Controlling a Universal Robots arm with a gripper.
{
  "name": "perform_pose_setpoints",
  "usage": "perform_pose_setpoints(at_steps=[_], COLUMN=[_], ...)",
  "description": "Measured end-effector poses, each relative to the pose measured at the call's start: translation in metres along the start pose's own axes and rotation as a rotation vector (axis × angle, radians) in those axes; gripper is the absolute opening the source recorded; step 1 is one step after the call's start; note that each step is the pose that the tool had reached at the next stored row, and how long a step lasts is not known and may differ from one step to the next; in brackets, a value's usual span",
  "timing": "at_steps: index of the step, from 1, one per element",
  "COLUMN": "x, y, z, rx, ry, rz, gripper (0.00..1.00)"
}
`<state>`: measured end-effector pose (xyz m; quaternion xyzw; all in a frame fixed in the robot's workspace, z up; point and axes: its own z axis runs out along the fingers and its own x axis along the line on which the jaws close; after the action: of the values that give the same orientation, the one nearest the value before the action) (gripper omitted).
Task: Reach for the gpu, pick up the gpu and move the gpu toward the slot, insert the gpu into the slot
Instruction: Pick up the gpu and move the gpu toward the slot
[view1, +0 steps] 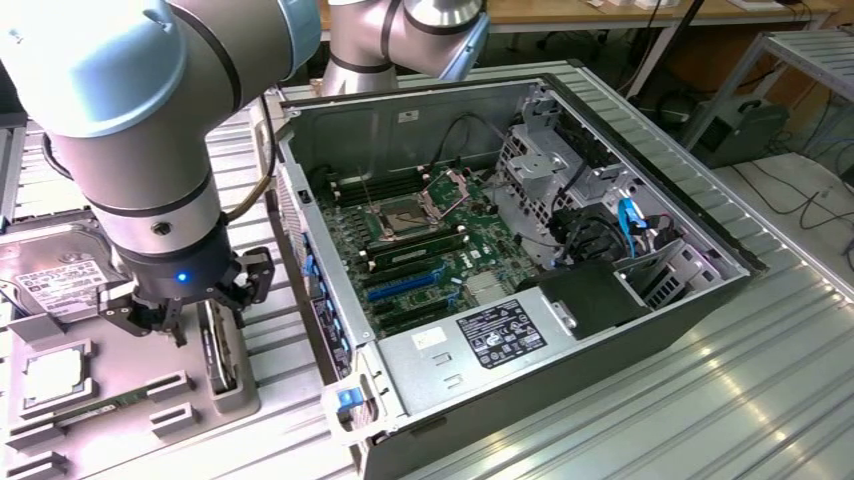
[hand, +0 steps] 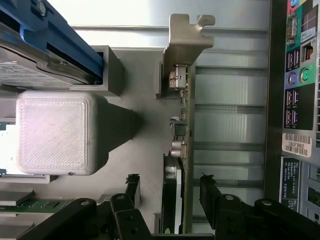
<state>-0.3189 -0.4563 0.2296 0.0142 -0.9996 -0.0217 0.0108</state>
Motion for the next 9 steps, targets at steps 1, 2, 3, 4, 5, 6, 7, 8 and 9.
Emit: perform_pose_setpoints(at_steps=[1, 2, 3, 4, 5, 6, 7, 8, 9], x=[0.0000, 0.0000, 0.0000, 0.0000, 0.0000, 0.0000, 0.0000, 0.0000, 0.0000], y=[0.0000, 0.0000, 0.0000, 0.0000, 0.0000, 0.0000, 0.0000, 0.0000, 0.0000], z=[0.0000, 0.0000, 0.0001, 0.0001, 0.0001, 0.0001, 0.0001, 0.0001, 0.0001], rx=[0.0000, 0.0000, 0.0000, 0.0000, -0.0001, 0.0000, -0.0001, 0.0000, -0.0001], ry=[0.0000, 0.0000, 0.0000, -0.0001, -0.0001, -0.0001, -0.0001, -0.0001, -0.0001], rz=[0.000, 0.000, 0.000, 0.000, 0.000, 0.000, 0.000, 0.000, 0.000], gripper=[0.60, 0.60, 0.60, 0.58, 0.52, 0.45, 0.45, 0.45, 0.39])
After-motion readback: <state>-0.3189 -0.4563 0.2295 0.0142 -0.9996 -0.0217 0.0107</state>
